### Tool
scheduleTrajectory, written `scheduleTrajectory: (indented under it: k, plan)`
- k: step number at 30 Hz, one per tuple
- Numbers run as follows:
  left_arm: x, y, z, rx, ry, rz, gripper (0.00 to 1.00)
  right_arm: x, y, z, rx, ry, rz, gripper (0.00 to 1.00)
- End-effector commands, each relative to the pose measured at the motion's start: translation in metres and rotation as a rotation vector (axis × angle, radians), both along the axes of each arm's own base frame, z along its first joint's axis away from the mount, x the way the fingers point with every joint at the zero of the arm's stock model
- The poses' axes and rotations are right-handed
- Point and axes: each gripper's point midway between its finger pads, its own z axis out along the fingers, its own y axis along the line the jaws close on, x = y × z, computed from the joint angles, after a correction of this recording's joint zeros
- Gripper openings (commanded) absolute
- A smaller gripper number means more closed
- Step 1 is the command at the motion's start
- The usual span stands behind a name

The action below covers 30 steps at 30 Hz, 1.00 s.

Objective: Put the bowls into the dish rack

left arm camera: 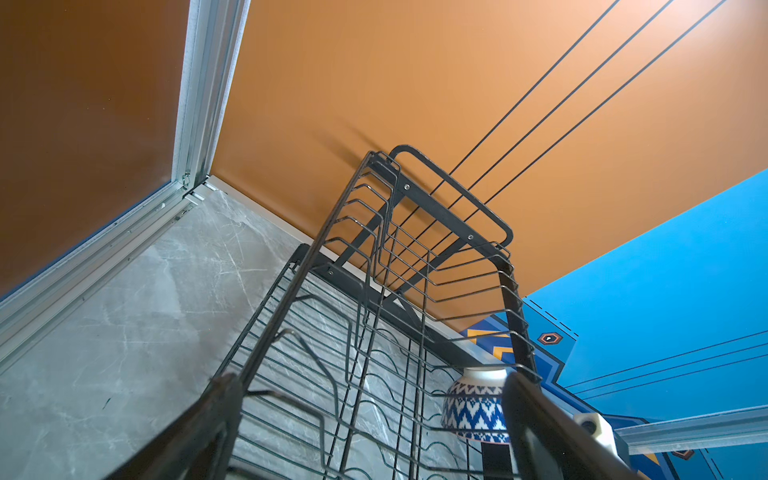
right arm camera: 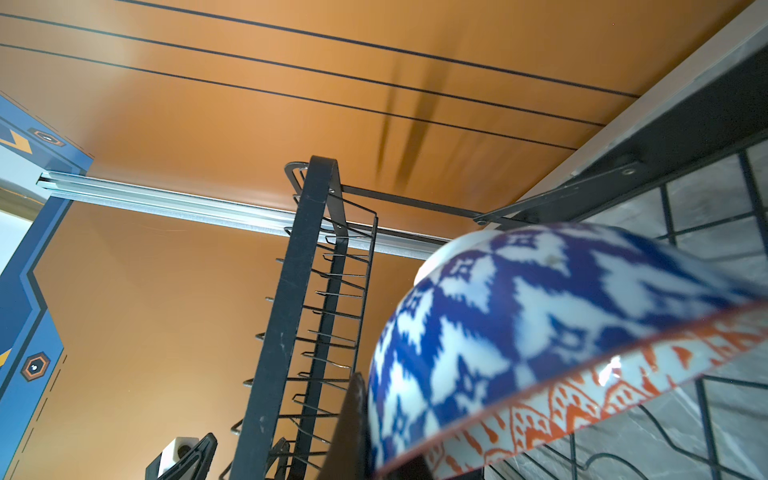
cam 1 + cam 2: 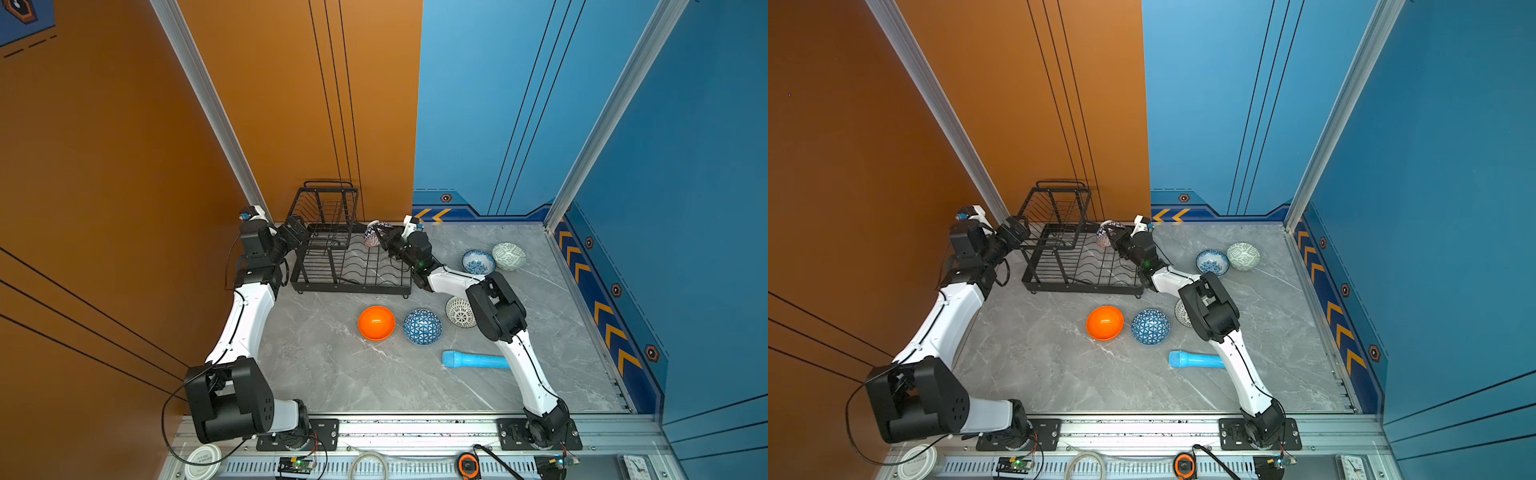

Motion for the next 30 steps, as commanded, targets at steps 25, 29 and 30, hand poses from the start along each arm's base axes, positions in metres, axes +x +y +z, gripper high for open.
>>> scheduleTrajectory:
  k: [25, 29, 30]
  plan:
    - [-0.026, -0.075, 0.015, -0.036, -0.009, -0.152, 0.98, -0.003, -0.02, 0.042, -0.067, -0.055, 0.032, 0.0]
    - [-0.03, -0.082, 0.014, -0.029, -0.004, -0.16, 0.98, -0.002, -0.017, 0.038, -0.055, -0.067, 0.023, 0.0]
    - [-0.031, -0.082, 0.015, -0.028, -0.006, -0.161, 0.98, -0.002, -0.016, 0.038, -0.05, -0.072, 0.022, 0.0]
